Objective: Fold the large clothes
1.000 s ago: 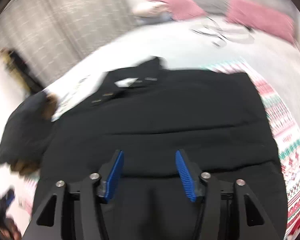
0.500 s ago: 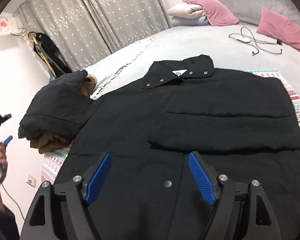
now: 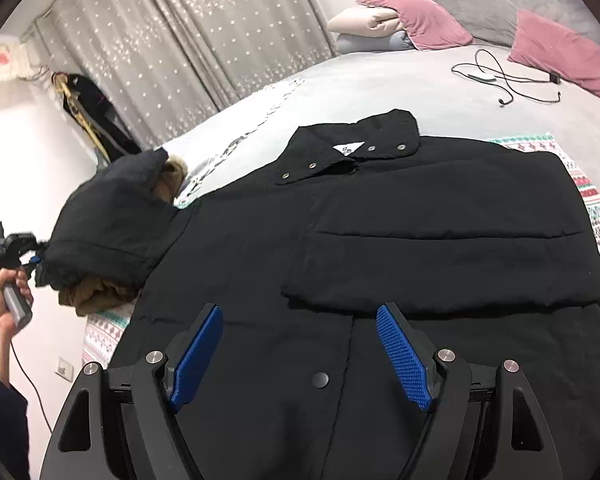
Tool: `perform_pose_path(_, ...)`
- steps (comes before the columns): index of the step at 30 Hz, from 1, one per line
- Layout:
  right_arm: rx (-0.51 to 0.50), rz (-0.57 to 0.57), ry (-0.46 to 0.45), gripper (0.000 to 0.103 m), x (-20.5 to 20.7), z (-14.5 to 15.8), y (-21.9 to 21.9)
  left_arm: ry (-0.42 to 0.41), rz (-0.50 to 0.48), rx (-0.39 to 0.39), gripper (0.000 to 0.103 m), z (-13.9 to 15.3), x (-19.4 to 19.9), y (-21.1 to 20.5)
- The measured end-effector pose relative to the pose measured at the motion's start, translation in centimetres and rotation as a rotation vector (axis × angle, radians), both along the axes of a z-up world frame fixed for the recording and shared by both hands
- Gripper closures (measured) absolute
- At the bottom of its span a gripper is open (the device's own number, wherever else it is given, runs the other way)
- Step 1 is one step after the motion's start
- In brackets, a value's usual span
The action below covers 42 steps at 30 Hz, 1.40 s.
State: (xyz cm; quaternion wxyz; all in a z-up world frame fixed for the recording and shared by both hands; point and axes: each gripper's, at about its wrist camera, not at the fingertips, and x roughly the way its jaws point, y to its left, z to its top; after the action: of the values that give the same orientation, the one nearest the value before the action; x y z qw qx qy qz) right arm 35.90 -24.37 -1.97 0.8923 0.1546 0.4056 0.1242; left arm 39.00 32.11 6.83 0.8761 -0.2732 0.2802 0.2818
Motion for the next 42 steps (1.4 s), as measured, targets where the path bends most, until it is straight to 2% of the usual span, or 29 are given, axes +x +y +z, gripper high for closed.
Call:
perform_pose_path(5, 0.048, -0.038, 0.001, 0.023, 0.1, 0.3, -1.9, -0.092, -0.007, 0.074, 0.095, 3.6, -1.0, -2.8)
perform_pose_path(9, 0.07, -0.048, 0.013, 0.023, 0.1, 0.1, -2.5, -0.175, -0.077, 0.148, 0.095, 7.1, -1.5, -7.0)
perform_pose_path(13, 0.087, -0.053, 0.006, 0.023, 0.1, 0.4, -2.9, -0.269, -0.219, 0.198, 0.095, 9.8, -1.2, -12.9)
perform_pose_path(18, 0.135, -0.105, -0.002, 0.023, 0.1, 0.5, -4.6, -0.381, -0.487, 0.168, 0.095, 10.4, -1.3, -23.0)
perform_pose_path(20, 0.169, -0.135, 0.002, 0.023, 0.1, 0.4, -5.8, -0.387, -0.586, 0.165, 0.095, 9.8, -1.3, -26.7)
perform_pose_path(23, 0.215, -0.195, 0.029, 0.023, 0.3, -0.1, -7.8, -0.348, -0.755, 0.17, 0.095, 7.5, -1.2, -33.8)
perform_pose_path(25, 0.317, -0.213, 0.066, 0.023, 0.4, -0.9, -9.4, -0.303, -0.839, 0.142, 0.095, 5.3, -1.0, -37.4)
perform_pose_path(27, 0.392, -0.233, 0.089, 0.023, 0.3, -1.4, -10.7, -0.246, -0.917, 0.136, 0.095, 2.5, -0.8, -41.2)
perform_pose_path(30, 0.373, -0.295, 0.107, 0.023, 0.1, -1.6, -12.1, -0.125, -1.017, 0.17, 0.095, -3.2, -0.2, -46.3)
perform_pose_path(34, 0.436, -0.342, 0.137, 0.023, -0.2, -2.5, -13.9, 0.012, -1.075, 0.169, 0.095, -10.2, -0.5, -48.6)
perform_pose_path(35, 0.443, -0.351, 0.143, 0.023, -0.2, -2.7, -14.2, 0.033, -1.081, 0.155, 0.095, -11.0, -0.7, -49.0)
perform_pose_path(39, 0.436, -0.357, 0.154, 0.023, -0.3, -2.8, -14.4, 0.059, -1.097, 0.086, 0.094, -12.3, -0.6, -48.5)
perform_pose_path(42, 0.434, -0.356, 0.155, 0.023, 0.0, -2.7, -14.3, 0.068, -1.117, 0.097, 0.093, -12.4, -0.8, -48.9)
